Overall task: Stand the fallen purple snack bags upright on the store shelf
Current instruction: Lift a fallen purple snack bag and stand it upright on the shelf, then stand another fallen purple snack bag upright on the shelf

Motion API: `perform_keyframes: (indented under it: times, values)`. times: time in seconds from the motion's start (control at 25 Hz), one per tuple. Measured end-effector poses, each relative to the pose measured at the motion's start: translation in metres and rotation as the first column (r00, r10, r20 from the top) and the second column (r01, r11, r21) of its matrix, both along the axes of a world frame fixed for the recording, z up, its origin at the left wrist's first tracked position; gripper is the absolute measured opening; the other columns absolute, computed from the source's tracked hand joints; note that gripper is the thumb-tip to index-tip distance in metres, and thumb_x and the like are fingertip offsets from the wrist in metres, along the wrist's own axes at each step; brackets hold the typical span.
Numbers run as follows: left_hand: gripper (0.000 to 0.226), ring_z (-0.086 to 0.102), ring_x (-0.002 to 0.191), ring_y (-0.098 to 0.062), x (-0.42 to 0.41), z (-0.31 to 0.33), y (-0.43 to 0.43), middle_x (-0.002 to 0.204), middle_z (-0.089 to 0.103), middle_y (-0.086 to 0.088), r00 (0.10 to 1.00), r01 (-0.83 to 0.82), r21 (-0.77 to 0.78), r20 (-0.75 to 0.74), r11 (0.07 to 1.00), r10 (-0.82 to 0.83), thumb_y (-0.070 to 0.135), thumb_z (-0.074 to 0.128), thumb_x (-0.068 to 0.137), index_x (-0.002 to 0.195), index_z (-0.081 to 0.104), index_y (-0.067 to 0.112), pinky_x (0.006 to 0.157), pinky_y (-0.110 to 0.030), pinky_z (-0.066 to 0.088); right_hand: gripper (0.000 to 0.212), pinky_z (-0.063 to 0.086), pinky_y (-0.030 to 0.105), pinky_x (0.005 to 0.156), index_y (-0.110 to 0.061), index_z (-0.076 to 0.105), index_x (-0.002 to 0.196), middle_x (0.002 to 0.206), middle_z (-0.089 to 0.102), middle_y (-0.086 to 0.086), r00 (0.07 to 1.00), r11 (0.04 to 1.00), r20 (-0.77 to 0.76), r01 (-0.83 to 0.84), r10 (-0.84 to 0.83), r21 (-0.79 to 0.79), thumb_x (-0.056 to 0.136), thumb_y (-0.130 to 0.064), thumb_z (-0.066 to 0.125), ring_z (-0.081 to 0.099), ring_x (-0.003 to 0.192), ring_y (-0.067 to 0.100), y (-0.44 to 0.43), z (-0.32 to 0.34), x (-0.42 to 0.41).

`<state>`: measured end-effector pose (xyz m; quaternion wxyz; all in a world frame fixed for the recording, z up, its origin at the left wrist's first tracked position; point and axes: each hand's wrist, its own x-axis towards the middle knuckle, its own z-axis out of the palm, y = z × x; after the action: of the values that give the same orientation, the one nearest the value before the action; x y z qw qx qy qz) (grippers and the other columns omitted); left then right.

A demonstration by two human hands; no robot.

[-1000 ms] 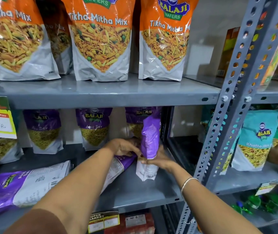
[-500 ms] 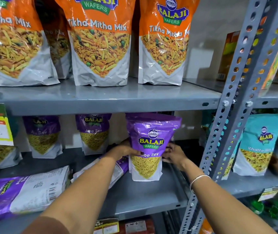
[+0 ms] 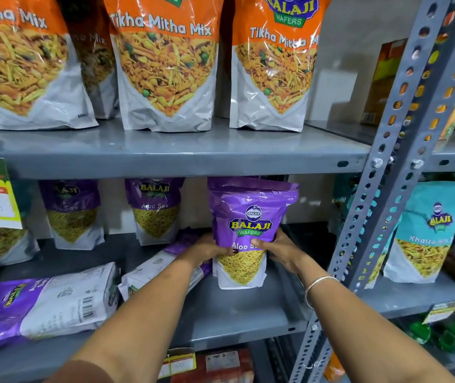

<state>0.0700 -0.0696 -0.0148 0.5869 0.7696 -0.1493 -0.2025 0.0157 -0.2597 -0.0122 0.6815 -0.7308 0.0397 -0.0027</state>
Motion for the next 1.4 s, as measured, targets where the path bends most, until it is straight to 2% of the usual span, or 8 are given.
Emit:
perform_keyframes:
  times: [0.16, 0.36, 0.76, 0.84, 0.92, 1.04, 1.2, 1.4]
  values:
    - [0.104, 0.059, 0.111, -0.027, -0.002, -0.003, 0.005, 0.125, 0.061, -0.014, 1.0, 0.012, -0.014, -0.005, 1.0, -0.013, 0.032, 0.092, 0.029, 0.121, 0.056, -0.001, 0.09, -0.032, 0.052, 0.057, 0.05, 0.033, 0.08, -0.02, 0.043, 0.13, 0.124, 0.061, 0.004, 0.995, 0.998, -0.083, 0.055, -0.056, -0.016, 0.08, -0.017, 0.068, 0.06, 0.103, 0.019, 0.005, 0.0, -0.012]
    - [0.057, 0.053, 0.104, -0.016, -0.031, 0.005, 0.009, 0.123, 0.058, 0.001, 0.997, 0.075, 0.13, -0.035, 0.989, -0.072, 0.006, 0.074, 0.072, 0.125, 0.053, 0.01, 0.07, -0.024, 0.05, 0.044, 0.048, 0.034, 0.077, -0.025, 0.044, 0.12, 0.116, 0.061, -0.001, 0.991, 0.995, -0.095, 0.096, -0.096, -0.007, 0.082, -0.02, 0.066, 0.058, 0.104, 0.018, 0.017, 0.003, -0.048]
    - [0.064, 0.051, 0.124, -0.026, -0.059, -0.001, 0.003, 0.135, 0.056, -0.006, 0.993, 0.07, 0.129, -0.102, 0.989, -0.057, 0.012, 0.074, 0.073, 0.13, 0.047, 0.014, 0.092, -0.04, 0.043, 0.054, 0.047, 0.04, 0.086, -0.015, 0.042, 0.133, 0.13, 0.054, 0.002, 0.978, 0.986, -0.187, 0.061, -0.09, -0.157, 0.085, -0.029, 0.061, 0.053, 0.121, 0.029, 0.018, 0.016, -0.086]
    - [0.063, 0.048, 0.122, -0.021, -0.06, 0.005, 0.009, 0.134, 0.055, -0.001, 0.981, 0.171, 0.206, -0.129, 0.964, -0.146, 0.011, 0.072, 0.075, 0.131, 0.044, 0.018, 0.092, -0.037, 0.037, 0.067, 0.035, 0.054, 0.104, -0.008, 0.029, 0.141, 0.141, 0.04, 0.007, 0.845, 0.932, -0.531, -0.144, -0.059, -0.332, 0.087, -0.039, 0.055, 0.038, 0.133, 0.04, 0.013, 0.029, -0.08]
    - [0.048, 0.051, 0.104, -0.018, -0.053, 0.013, 0.022, 0.116, 0.059, -0.004, 0.977, 0.21, 0.309, -0.1, 0.928, -0.188, 0.011, 0.071, 0.077, 0.12, 0.05, 0.018, 0.083, -0.032, 0.04, 0.073, 0.031, 0.055, 0.109, 0.007, 0.027, 0.136, 0.144, 0.037, 0.027, 0.554, 0.808, -0.832, -0.477, -0.03, -0.347, 0.09, -0.046, 0.045, 0.037, 0.133, 0.046, 0.015, 0.044, -0.073]
    - [0.015, 0.05, 0.063, -0.014, -0.035, 0.021, 0.048, 0.072, 0.055, -0.006, 0.999, 0.033, 0.308, 0.028, 0.951, -0.044, 0.009, 0.067, 0.08, 0.077, 0.054, 0.018, 0.057, -0.022, 0.043, 0.053, 0.032, 0.052, 0.106, 0.004, 0.051, 0.094, 0.11, 0.062, 0.029, 0.382, 0.67, -0.922, -0.702, 0.07, -0.24, 0.094, -0.045, 0.033, 0.037, 0.134, 0.044, 0.052, 0.058, -0.061]
    - [0.008, 0.046, 0.064, -0.017, -0.02, 0.015, 0.088, 0.072, 0.052, -0.006, 0.954, -0.267, 0.311, 0.217, 0.912, 0.205, 0.01, 0.061, 0.084, 0.082, 0.054, 0.011, 0.045, -0.01, 0.037, 0.062, 0.034, 0.05, 0.108, 0.011, 0.035, 0.124, 0.14, 0.04, 0.033, 0.543, 0.715, -0.831, -0.628, 0.121, -0.307, 0.095, -0.043, 0.032, 0.043, 0.128, 0.045, 0.118, 0.039, -0.038]
    - [0.064, 0.06, 0.109, -0.033, 0.001, -0.03, 0.138, 0.123, 0.063, -0.021, 0.959, -0.266, 0.444, 0.208, 0.856, 0.191, 0.048, 0.064, 0.074, 0.121, 0.058, 0.004, 0.088, -0.037, 0.049, 0.068, 0.046, 0.047, 0.095, -0.003, 0.025, 0.142, 0.153, 0.026, 0.018, 0.839, 0.964, -0.543, -0.131, -0.016, -0.231, 0.09, -0.037, 0.051, 0.033, 0.136, 0.038, 0.16, -0.02, -0.007]
